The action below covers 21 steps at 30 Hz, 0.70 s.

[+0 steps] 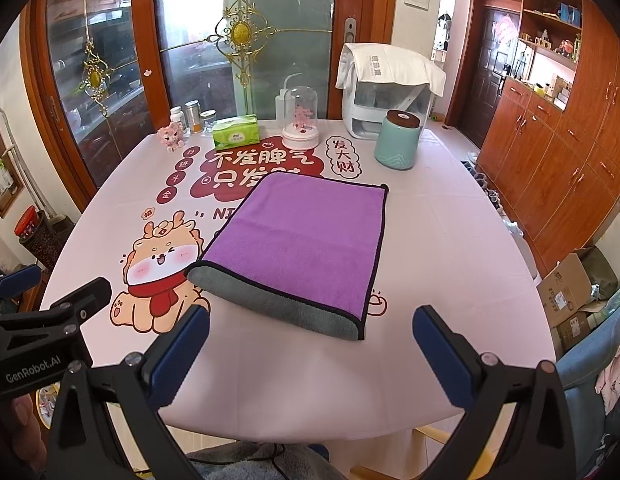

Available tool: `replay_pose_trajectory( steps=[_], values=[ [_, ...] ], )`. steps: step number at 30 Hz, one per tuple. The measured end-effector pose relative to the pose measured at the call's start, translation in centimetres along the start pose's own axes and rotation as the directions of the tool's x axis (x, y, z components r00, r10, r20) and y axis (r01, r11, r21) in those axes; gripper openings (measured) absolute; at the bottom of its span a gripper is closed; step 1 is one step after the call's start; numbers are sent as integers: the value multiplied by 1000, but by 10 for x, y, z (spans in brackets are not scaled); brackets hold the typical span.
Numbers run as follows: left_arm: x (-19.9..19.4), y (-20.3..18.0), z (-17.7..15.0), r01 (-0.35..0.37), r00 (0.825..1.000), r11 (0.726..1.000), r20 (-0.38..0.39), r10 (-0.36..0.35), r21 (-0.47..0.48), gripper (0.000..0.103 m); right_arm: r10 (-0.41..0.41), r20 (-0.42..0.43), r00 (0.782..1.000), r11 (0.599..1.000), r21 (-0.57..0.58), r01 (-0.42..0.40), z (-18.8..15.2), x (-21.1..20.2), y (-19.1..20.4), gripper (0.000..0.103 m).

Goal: Fold towel

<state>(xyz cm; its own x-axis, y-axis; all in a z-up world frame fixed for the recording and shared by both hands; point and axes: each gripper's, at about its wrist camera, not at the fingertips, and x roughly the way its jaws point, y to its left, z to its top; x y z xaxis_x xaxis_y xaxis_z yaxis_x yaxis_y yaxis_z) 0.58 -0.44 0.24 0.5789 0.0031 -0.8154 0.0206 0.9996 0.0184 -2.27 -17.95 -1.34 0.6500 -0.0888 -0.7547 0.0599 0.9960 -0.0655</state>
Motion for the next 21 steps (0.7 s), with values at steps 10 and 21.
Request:
replay_pose_trajectory(
  steps=[10,21],
  values=[
    [11,3,3,12,1000,1000,-16,-12,14,103,-4,-19,1000,1000,6,4,4,12,3,102],
    [35,6,15,56,998,996,-25,-54,67,103,-31,-75,997,998,54,35,3,33,-2,102]
  ],
)
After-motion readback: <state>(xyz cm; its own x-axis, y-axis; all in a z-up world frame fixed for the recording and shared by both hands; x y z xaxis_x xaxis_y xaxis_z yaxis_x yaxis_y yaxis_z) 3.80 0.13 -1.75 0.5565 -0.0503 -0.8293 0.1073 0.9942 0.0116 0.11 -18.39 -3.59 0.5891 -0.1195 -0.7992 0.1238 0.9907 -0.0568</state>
